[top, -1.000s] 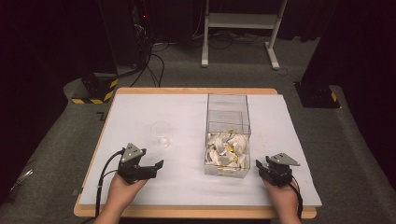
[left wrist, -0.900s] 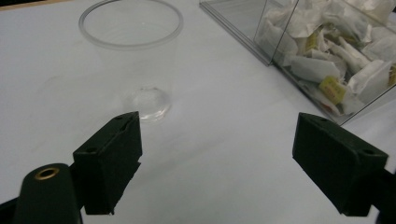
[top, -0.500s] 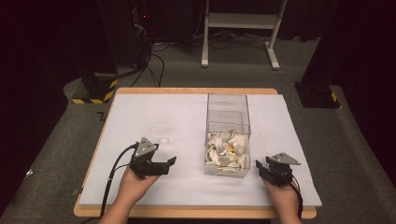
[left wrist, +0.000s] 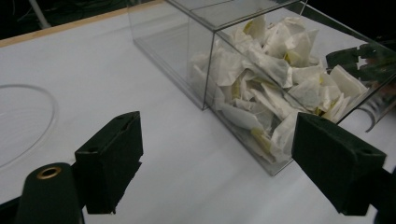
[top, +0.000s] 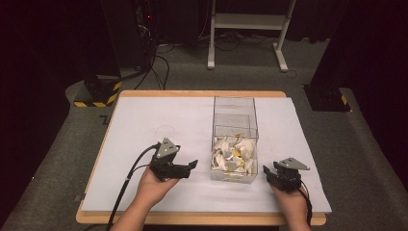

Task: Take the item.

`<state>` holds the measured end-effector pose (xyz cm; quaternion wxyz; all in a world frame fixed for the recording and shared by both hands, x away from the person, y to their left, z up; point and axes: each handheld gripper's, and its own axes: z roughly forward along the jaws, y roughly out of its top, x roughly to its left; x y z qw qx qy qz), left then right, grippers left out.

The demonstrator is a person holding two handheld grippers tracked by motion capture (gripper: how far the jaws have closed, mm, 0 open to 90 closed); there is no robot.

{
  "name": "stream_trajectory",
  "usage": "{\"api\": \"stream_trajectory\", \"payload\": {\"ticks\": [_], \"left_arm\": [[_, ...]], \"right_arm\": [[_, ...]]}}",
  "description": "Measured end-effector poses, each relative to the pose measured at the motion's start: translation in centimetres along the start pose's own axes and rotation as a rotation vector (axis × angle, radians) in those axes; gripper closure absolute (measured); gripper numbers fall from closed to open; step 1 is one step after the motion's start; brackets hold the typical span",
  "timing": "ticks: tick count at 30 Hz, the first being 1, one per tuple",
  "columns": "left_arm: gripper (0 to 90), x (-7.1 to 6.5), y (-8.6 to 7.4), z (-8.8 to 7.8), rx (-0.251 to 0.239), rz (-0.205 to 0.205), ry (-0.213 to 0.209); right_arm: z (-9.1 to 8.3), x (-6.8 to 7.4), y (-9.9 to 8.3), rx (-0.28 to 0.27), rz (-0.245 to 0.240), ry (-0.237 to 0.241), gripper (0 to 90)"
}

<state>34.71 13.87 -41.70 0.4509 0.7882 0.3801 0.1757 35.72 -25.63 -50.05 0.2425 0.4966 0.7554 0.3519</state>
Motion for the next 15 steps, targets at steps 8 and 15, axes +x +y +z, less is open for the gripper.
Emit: {"api": "stream_trajectory", "payload": {"ticks": [8, 15], "left_arm": [[17.8, -1.4, 1.3, 1.2, -0.012, 0.013, -0.034], [17.9, -2.5, 2.2, 2.1, -0.009, 0.026, -0.06]], "right_arm": [[0.0, 0.0, 0.0, 0.0, -0.007, 0.004, 52.0], [0.0, 0.0, 0.0, 0.0, -0.008, 0.007, 51.9]]}}
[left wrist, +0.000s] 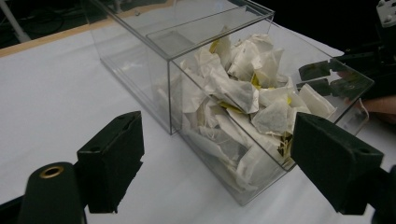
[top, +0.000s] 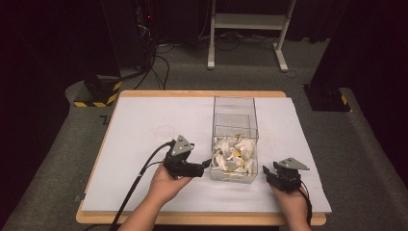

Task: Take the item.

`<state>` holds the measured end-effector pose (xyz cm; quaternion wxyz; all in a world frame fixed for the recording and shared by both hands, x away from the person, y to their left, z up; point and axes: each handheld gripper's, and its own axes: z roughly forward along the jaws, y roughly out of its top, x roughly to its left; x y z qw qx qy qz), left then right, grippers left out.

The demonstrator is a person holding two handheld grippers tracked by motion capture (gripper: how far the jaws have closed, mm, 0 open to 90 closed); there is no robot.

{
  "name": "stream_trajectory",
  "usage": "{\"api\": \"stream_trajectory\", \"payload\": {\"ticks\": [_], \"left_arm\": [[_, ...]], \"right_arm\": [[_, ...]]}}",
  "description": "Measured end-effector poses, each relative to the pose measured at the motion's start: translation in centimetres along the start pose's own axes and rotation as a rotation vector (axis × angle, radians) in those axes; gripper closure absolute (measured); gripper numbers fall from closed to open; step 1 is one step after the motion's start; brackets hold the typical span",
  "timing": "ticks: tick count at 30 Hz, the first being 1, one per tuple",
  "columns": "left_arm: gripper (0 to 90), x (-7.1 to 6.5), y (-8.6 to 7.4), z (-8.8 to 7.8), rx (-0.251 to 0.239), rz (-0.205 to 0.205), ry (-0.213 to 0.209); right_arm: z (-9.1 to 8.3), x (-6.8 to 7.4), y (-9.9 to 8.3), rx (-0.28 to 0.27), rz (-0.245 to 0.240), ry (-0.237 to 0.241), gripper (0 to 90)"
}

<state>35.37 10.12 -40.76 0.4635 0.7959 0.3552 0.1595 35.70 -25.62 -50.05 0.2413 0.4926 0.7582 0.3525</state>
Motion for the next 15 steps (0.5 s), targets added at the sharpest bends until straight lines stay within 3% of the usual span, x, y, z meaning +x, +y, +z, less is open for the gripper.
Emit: {"api": "stream_trajectory", "payload": {"ticks": [15], "left_arm": [[19.2, -1.5, 1.6, 2.5, 0.003, 0.02, -0.049]], "right_arm": [[-0.1, 0.0, 0.0, -0.001, 0.004, 0.005, 51.9]]}}
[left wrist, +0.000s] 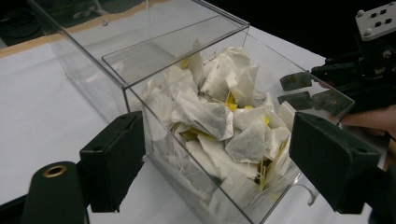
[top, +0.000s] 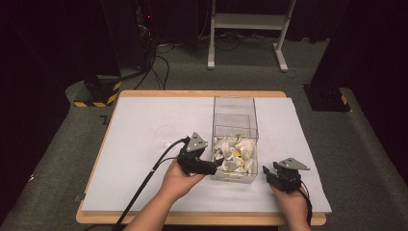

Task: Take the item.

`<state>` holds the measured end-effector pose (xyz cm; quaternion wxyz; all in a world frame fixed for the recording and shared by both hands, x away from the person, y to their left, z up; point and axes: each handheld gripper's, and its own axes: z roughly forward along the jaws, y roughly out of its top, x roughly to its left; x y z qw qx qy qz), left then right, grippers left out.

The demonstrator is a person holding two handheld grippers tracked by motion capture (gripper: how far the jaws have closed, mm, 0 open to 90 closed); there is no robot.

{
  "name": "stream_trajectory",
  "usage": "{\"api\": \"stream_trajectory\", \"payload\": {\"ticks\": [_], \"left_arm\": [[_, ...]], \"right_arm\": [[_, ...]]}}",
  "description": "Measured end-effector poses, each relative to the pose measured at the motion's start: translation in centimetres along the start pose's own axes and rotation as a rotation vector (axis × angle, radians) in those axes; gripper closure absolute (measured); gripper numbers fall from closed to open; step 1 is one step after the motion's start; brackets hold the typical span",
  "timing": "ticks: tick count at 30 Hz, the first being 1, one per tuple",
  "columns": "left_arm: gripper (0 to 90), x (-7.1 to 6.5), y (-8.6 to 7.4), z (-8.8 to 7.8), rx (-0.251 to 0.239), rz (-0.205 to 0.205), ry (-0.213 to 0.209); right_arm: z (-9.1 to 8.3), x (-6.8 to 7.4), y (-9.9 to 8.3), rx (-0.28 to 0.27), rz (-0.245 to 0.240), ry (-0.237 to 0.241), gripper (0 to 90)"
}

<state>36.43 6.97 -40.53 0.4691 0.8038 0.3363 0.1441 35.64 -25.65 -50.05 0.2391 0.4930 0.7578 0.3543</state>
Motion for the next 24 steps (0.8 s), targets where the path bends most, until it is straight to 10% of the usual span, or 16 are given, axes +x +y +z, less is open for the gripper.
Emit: {"api": "stream_trajectory", "payload": {"ticks": [24], "left_arm": [[27.1, -0.2, 1.8, 4.0, 0.054, 0.014, 0.005]], "right_arm": [[-0.1, -0.1, 0.0, -0.008, 0.001, 0.005, 52.2]]}}
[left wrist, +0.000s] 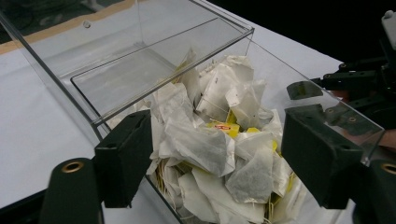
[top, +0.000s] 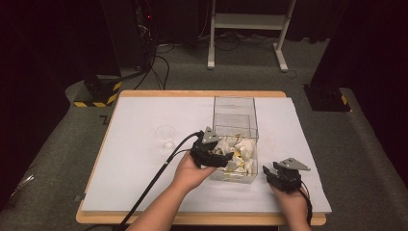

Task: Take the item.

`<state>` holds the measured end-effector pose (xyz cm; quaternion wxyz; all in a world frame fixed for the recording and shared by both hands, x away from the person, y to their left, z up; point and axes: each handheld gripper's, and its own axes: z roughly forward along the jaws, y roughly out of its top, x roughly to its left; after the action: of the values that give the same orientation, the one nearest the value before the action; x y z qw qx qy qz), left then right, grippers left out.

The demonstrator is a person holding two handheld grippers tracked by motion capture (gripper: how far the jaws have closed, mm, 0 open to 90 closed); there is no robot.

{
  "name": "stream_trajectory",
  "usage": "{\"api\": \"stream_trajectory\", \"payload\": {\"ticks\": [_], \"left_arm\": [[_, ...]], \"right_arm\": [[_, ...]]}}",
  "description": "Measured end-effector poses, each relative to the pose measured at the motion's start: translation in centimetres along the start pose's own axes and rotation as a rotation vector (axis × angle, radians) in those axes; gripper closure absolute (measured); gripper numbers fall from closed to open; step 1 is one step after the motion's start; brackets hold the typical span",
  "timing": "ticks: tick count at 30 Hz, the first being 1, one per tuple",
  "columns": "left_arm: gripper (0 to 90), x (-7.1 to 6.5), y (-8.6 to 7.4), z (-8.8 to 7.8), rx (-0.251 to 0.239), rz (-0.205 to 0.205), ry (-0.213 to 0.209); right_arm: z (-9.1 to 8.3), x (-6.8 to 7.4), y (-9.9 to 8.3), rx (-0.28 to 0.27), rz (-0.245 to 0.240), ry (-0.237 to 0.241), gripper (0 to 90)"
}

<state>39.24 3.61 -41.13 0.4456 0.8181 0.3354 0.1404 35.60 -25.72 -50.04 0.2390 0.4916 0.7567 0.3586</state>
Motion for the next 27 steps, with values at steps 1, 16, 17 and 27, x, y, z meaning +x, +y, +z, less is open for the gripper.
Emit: {"api": "stream_trajectory", "payload": {"ticks": [1, 16, 17, 27], "left_arm": [[29.1, 0.0, 0.0, 0.4, 0.013, 0.015, 0.005], [55.0, 0.8, 0.3, 1.9, 0.078, 0.001, 0.051], [56.5, 0.8, 0.3, 1.9, 0.081, 0.001, 0.056], [60.6, 0.6, 0.5, 2.7, 0.127, 0.021, 0.076]], "right_arm": [[0.0, 0.0, 0.0, -0.001, 0.0, 0.0, 52.2], [-0.1, 0.0, 0.0, -0.007, -0.004, 0.004, 52.4], [-0.1, 0.0, 0.0, -0.008, -0.006, 0.005, 52.4], [-0.1, 0.0, 0.0, -0.007, -0.003, 0.005, 52.4]]}}
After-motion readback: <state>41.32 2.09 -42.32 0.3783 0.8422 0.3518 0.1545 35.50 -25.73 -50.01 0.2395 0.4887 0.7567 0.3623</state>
